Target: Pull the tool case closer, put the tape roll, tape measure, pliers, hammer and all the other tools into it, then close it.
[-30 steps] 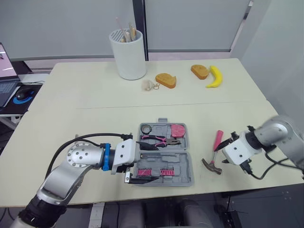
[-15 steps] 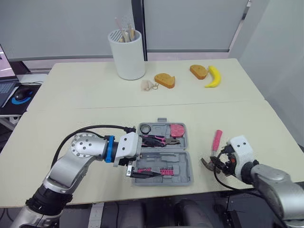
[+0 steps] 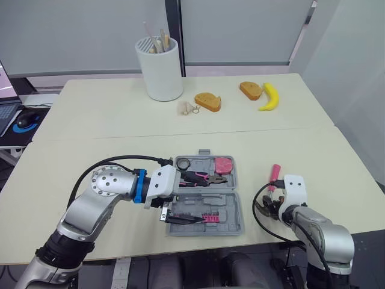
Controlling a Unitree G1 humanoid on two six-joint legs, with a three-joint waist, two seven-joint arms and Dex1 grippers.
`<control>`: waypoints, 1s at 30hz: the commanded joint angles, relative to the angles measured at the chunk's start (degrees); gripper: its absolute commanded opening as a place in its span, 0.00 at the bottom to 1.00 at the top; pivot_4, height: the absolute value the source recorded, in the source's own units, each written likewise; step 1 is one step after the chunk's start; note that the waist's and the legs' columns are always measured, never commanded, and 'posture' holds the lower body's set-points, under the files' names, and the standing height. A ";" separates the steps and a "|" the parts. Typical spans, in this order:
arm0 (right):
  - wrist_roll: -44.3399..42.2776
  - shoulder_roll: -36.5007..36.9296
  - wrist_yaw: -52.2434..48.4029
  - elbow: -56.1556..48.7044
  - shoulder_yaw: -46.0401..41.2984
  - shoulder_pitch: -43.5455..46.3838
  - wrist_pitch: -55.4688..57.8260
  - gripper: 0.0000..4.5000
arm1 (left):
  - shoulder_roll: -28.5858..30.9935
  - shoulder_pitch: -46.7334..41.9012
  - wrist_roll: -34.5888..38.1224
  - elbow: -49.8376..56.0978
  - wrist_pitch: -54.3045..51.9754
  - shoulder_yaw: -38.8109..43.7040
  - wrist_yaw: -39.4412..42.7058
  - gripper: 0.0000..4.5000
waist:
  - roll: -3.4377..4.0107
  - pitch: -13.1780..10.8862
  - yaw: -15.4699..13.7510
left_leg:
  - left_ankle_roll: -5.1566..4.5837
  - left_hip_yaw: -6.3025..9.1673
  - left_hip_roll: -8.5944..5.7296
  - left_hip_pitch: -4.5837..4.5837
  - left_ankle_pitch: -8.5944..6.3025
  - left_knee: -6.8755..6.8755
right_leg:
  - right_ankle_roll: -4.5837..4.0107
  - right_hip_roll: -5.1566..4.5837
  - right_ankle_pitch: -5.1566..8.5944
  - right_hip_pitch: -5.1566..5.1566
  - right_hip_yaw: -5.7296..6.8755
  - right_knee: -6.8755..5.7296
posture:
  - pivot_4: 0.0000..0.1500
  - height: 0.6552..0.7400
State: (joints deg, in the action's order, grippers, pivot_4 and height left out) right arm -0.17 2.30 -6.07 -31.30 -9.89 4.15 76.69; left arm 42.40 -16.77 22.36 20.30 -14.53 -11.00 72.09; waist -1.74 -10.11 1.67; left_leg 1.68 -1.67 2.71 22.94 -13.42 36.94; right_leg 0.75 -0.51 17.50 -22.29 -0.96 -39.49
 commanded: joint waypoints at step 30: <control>-7.40 25.15 -16.35 11.04 9.93 1.92 -17.64 0.20 | 2.24 3.62 -0.85 0.76 2.88 1.65 0.24 1.00 | -0.06 0.01 0.12 | -0.01 0.00 0.04 0.00 -0.01 0.00 | 0.01 0.15 0.00 0.02 -0.02 0.08 | 1.00 0.89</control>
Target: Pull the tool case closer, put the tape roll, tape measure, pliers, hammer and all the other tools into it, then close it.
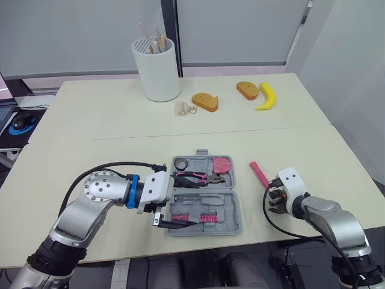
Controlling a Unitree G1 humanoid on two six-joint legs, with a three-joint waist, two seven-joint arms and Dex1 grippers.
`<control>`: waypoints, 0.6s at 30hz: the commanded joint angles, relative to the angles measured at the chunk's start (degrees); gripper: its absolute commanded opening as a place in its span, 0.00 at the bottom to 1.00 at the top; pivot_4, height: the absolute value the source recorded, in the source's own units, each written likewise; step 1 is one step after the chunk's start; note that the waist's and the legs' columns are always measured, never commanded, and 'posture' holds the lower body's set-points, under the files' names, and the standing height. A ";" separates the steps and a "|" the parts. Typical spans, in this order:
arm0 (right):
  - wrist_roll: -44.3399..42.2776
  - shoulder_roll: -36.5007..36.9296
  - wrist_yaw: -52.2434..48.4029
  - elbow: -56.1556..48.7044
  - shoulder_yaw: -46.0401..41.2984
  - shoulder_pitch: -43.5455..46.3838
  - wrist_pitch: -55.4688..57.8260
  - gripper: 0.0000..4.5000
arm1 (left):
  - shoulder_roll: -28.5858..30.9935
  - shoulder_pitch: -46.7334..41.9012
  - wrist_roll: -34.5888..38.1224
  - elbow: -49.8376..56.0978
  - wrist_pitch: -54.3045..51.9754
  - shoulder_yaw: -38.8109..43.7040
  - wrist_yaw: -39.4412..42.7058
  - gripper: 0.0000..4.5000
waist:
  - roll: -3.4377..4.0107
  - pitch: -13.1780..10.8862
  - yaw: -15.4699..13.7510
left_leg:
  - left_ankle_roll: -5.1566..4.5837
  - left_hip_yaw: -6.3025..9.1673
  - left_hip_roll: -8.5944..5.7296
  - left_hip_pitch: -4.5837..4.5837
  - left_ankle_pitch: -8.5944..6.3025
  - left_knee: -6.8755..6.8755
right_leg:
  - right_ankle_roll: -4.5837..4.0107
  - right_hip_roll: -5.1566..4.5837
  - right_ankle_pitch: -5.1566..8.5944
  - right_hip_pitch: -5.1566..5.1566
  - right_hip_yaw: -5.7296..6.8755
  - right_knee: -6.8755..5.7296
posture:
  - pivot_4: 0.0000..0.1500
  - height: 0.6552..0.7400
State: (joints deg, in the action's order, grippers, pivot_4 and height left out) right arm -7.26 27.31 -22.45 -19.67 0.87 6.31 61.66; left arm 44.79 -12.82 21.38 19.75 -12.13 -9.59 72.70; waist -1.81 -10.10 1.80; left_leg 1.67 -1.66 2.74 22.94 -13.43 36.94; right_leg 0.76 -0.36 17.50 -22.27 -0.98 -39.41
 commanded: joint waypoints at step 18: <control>-0.21 -1.73 1.84 -1.32 -2.81 -11.85 -19.84 0.69 | -0.03 -0.90 6.39 2.26 -2.64 2.56 -0.06 1.00 | 0.00 0.00 -0.12 | 0.00 0.00 0.04 0.01 0.00 -0.01 | 0.01 -0.05 0.01 -0.01 0.01 0.01 | 1.00 0.89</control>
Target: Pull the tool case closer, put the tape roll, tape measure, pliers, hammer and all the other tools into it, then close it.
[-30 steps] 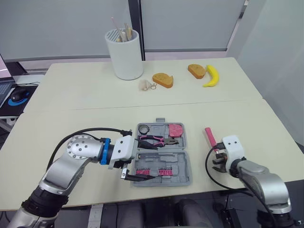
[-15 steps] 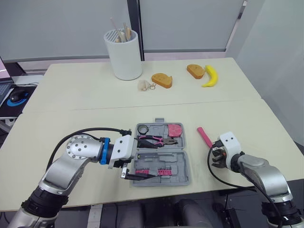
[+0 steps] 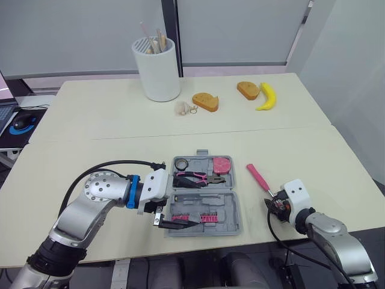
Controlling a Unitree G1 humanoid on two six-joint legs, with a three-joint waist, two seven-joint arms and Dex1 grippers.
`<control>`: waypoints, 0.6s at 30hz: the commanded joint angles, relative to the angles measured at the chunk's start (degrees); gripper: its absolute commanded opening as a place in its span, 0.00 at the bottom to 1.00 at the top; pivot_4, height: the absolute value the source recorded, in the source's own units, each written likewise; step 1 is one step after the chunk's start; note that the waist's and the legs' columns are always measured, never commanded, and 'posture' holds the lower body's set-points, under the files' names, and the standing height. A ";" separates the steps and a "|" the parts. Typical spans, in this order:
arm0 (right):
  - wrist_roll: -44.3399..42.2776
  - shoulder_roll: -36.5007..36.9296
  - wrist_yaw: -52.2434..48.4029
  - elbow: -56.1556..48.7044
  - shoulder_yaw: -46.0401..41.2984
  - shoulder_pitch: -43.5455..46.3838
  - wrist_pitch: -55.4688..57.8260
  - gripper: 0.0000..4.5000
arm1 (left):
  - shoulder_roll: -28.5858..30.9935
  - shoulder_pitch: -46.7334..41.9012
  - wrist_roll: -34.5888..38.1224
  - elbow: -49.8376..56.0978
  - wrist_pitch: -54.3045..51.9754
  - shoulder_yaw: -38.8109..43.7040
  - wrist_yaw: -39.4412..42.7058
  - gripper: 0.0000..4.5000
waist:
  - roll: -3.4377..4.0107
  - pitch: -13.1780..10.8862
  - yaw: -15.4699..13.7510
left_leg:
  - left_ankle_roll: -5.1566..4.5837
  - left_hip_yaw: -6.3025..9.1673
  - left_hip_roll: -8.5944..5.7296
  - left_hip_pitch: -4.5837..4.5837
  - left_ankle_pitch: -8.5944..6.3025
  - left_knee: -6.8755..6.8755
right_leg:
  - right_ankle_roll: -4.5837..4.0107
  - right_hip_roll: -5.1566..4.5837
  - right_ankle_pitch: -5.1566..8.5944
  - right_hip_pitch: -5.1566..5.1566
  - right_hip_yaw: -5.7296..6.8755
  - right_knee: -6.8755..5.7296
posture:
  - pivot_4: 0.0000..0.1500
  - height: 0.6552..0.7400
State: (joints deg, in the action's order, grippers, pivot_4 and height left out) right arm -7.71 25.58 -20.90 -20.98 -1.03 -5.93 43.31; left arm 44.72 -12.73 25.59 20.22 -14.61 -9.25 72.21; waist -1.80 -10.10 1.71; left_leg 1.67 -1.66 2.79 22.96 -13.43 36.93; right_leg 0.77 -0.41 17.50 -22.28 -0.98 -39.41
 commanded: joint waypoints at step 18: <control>-0.48 1.12 -0.40 -1.79 -2.23 0.33 0.50 0.05 | 3.00 1.20 3.13 0.82 0.61 8.47 1.50 1.00 | 0.00 0.00 -0.04 | 0.00 -0.01 0.00 -0.01 0.00 0.00 | -0.01 -0.01 0.00 0.00 -0.01 0.00 | 1.00 0.89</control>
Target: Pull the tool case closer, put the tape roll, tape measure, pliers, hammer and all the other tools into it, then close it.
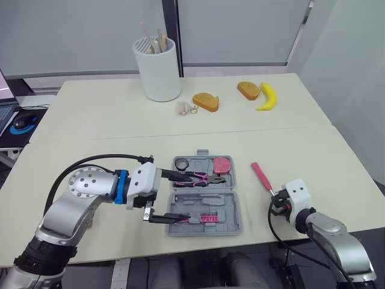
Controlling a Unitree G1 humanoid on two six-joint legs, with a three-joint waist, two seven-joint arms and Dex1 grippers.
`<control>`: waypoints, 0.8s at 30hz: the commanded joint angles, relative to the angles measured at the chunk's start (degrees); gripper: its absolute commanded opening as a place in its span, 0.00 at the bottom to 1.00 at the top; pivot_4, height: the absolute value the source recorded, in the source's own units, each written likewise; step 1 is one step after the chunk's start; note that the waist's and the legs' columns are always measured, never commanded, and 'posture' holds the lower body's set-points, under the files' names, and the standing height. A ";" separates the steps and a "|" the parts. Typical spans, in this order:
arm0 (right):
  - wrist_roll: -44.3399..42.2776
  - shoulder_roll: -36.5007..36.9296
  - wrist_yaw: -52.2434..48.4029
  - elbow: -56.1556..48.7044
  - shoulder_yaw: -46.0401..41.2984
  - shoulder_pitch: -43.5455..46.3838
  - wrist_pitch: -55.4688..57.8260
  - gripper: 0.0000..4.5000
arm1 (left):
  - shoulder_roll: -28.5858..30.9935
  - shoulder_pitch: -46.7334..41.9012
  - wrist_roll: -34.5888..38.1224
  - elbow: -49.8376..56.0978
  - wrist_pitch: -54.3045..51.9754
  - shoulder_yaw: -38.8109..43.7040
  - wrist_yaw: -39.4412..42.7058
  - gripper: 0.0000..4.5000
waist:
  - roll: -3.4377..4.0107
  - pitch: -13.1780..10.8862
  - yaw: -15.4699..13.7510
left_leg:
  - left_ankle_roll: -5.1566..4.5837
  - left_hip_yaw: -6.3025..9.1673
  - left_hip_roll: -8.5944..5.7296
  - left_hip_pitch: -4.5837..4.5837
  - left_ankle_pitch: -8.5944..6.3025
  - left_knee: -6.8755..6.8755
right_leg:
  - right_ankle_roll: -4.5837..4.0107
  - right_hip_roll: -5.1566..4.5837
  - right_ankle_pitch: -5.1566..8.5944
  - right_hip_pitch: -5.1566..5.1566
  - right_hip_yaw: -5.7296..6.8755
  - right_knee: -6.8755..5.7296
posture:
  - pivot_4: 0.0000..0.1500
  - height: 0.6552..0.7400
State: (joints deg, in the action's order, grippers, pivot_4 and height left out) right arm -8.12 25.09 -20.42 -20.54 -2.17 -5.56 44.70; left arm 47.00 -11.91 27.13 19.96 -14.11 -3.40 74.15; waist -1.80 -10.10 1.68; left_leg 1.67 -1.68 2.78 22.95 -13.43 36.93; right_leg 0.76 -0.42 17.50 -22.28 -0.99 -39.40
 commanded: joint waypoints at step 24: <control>-0.03 34.85 -40.60 -16.95 21.14 26.54 -3.30 0.05 | 10.01 18.17 -2.50 -4.70 9.94 14.32 5.23 1.00 | 0.09 -0.09 -0.07 | -0.01 -0.01 0.01 0.03 -0.01 -0.04 | -0.07 -0.40 -0.03 -0.02 0.08 0.17 | 1.00 0.89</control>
State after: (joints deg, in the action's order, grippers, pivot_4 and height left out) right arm -8.19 60.21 -59.47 -35.62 17.78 19.08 40.97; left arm 56.14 6.05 24.97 14.97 -5.33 9.46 79.36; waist -1.71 -10.19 1.60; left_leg 1.66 -1.69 2.78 22.98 -13.43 36.89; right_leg 0.69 -0.84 17.47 -22.30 -0.90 -39.23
